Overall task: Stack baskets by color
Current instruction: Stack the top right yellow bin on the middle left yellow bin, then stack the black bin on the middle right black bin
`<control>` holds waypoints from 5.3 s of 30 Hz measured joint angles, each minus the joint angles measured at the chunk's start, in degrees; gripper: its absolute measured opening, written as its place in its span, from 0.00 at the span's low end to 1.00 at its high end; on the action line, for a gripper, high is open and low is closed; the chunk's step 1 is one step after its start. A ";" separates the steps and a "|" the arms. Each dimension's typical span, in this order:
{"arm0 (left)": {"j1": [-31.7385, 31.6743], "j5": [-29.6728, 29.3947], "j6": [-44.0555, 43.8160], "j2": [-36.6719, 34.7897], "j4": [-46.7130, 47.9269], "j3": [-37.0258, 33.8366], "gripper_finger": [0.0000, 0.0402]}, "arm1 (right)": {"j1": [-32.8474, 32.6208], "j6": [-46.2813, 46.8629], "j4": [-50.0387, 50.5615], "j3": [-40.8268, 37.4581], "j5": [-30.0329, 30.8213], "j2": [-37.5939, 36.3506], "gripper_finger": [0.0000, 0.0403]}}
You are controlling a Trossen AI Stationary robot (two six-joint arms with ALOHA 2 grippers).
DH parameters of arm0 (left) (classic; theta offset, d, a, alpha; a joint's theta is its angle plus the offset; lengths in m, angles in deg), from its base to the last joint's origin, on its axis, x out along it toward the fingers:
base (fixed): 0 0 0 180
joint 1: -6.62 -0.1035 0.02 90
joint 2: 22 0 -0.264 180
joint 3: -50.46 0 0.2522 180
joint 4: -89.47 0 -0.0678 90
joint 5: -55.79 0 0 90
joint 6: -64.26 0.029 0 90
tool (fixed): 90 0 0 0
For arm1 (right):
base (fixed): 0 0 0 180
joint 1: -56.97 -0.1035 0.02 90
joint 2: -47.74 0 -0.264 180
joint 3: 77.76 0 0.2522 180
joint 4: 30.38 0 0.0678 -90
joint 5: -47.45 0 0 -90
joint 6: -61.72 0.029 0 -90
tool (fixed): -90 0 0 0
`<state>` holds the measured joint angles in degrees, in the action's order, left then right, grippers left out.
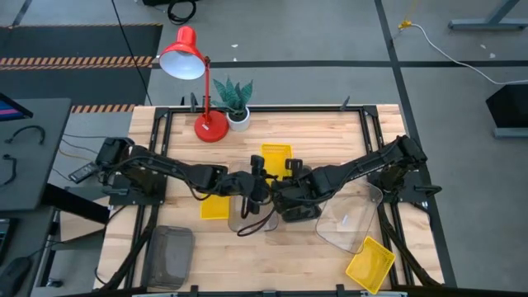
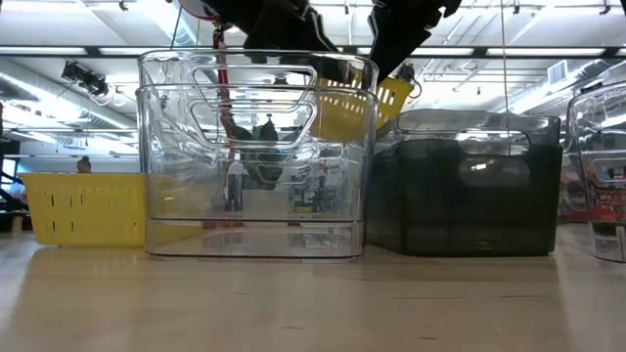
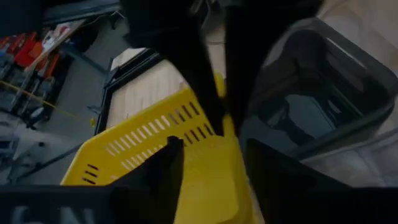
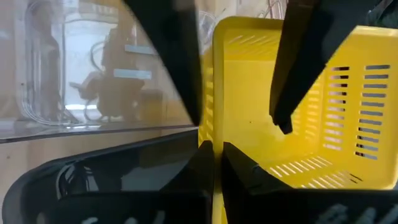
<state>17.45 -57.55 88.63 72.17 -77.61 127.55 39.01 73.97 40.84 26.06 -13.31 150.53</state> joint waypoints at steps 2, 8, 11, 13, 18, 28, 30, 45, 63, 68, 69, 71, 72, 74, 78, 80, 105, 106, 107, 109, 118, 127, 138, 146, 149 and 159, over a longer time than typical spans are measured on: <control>-0.39 0.17 -1.42 0.00 0.94 0.00 0.36 | -0.04 -0.18 -0.19 0.00 0.01 0.00 0.04; -1.66 1.25 -5.86 0.00 5.38 0.11 0.17 | -0.30 -1.38 -2.52 -0.02 0.66 0.02 0.04; -1.86 2.49 -6.09 0.00 6.15 0.08 0.12 | -0.68 -2.67 -3.82 -0.04 1.32 0.02 0.04; -1.88 3.21 -5.95 0.00 6.53 0.02 0.10 | -0.76 -3.27 -4.64 -0.04 1.32 0.02 0.04; -1.63 2.50 -4.97 0.00 7.26 0.00 0.02 | -1.01 -3.39 -5.80 -0.04 1.36 0.02 0.07; 6.78 -17.25 -3.79 -0.01 21.69 5.34 0.01 | -11.94 -4.62 -16.75 -0.01 11.64 -2.76 0.33; 10.32 -21.87 -6.35 0.07 27.35 8.70 0.01 | -15.71 -4.42 -17.91 -0.30 18.26 -2.89 0.34; 30.69 -8.53 -68.14 -8.40 84.38 10.45 0.01 | -30.40 10.16 -16.25 -0.46 38.86 -2.63 0.33; 27.37 -2.48 -58.21 -16.65 37.22 -18.02 0.02 | -30.70 10.26 -16.23 -0.48 40.18 -2.56 0.33; 27.08 1.46 -57.79 -16.55 37.93 -18.88 0.09 | -30.72 10.74 -16.23 -0.50 40.17 -2.56 0.33; 27.03 1.99 -57.74 -16.55 38.13 -18.86 0.11 | -30.70 10.90 -16.23 -0.50 40.16 -2.56 0.33; 26.87 2.75 -58.11 -16.55 38.68 -18.84 0.15 | -30.72 11.57 -16.23 -0.50 40.15 -2.56 0.33; 26.81 2.78 -58.15 -16.57 38.61 -18.75 0.17 | -30.72 11.71 -16.23 -0.50 40.15 -2.56 0.33; 26.79 2.81 -58.15 -16.58 38.81 -18.08 0.23 | -30.72 11.78 -16.23 -0.50 40.15 -2.56 0.33; 26.84 2.81 -58.50 -17.77 40.77 -15.04 0.35 | -30.72 11.83 -16.23 -0.50 39.86 -2.56 0.33; 26.89 2.81 -59.01 -18.53 42.45 -13.08 0.40 | -30.72 11.88 -16.20 -0.50 39.73 -2.56 0.33; 52.45 22.16 -104.02 7.15 62.95 23.58 0.48 | -28.03 8.77 -19.18 -10.69 45.09 -2.49 0.33; 53.46 21.48 -107.59 7.15 61.93 23.54 0.51 | -27.95 8.44 -18.98 -10.69 45.00 -2.49 0.33; 54.29 20.76 -110.43 7.15 60.25 23.27 0.54 | -27.81 8.31 -18.80 -10.69 44.87 -2.49 0.33; 55.94 20.25 -113.35 7.15 57.55 21.95 0.58 | -27.60 7.50 -18.41 -10.69 44.85 -2.49 0.33; 55.03 21.63 -104.68 14.44 57.51 18.67 0.52 | -28.07 7.63 -16.73 -10.69 44.68 -2.49 0.33; 49.96 22.60 -98.47 16.20 60.08 18.78 0.07 | -30.69 8.82 -16.71 -10.69 44.65 -2.49 0.33; 47.09 16.94 -97.26 7.90 75.60 31.60 0.02 | -35.86 9.03 -16.68 -10.69 46.16 -2.51 0.33; 43.44 -8.18 -89.62 7.95 83.35 54.04 0.03 | -39.80 15.57 -12.29 -10.69 46.14 -2.58 0.32; 38.10 -12.29 -72.46 7.83 72.22 55.42 0.02 | -41.82 20.99 -8.41 -10.69 46.05 -3.29 0.30; 19.88 -3.09 -38.49 12.56 48.99 50.49 0.02 | -50.52 39.81 1.34 -10.69 46.08 -9.73 0.23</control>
<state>37.33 -60.64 50.14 84.73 -28.62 178.04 -11.51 113.79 42.19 15.38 32.76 140.79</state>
